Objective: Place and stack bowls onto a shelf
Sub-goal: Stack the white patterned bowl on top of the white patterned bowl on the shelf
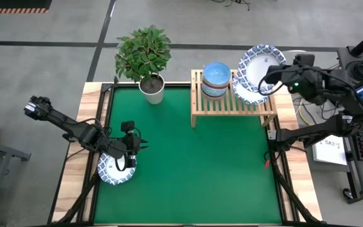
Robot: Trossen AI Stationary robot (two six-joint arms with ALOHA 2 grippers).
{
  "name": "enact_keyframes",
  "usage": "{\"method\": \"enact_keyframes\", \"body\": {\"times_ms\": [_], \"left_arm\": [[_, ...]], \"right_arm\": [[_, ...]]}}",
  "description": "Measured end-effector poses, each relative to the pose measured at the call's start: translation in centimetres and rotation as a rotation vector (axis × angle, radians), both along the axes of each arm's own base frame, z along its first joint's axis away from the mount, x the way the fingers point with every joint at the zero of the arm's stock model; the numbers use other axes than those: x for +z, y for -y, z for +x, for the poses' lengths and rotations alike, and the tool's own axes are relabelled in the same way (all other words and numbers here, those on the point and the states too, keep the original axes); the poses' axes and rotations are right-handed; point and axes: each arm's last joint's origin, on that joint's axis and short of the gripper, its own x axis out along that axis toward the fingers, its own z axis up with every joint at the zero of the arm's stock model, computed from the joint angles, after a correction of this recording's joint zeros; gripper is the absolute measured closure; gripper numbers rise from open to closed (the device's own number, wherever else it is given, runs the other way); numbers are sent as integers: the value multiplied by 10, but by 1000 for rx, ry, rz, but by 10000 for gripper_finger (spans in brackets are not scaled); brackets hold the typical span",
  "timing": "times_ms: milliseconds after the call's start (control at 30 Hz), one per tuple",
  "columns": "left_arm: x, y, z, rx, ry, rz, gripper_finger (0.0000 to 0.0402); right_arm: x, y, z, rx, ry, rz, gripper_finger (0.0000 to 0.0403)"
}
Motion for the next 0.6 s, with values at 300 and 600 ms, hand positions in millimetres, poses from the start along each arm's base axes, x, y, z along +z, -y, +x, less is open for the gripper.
{"method": "enact_keyframes", "body": {"times_ms": [300, 600], "left_arm": [[0, 0, 0, 3, 1, -4, 341], [0, 0, 0, 5, 1, -6, 341]], "right_arm": [[-28, 5, 15, -74, -63, 10, 394], [-65, 6, 18, -141, -75, 51, 394]]}}
